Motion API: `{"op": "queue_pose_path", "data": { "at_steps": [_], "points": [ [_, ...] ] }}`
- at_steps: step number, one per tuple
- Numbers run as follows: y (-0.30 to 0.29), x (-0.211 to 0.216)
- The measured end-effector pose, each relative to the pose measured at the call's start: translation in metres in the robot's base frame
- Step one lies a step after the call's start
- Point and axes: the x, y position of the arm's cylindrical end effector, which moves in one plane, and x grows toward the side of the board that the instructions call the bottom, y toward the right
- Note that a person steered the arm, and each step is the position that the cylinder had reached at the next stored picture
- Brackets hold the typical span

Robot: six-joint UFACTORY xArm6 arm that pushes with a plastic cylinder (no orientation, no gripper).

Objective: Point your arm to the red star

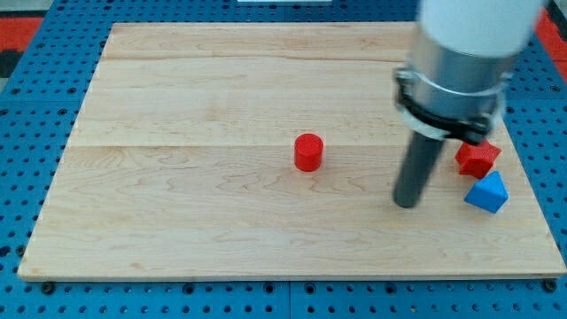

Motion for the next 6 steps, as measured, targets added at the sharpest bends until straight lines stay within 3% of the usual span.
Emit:
{"op": "queue_pose_path", "data": {
  "at_steps": [2,3,4,6],
  "points": [
    [0.055,0.055],
    [0.106,0.052],
    [0.149,0.032],
    [0.153,-0.044]
  ]
}}
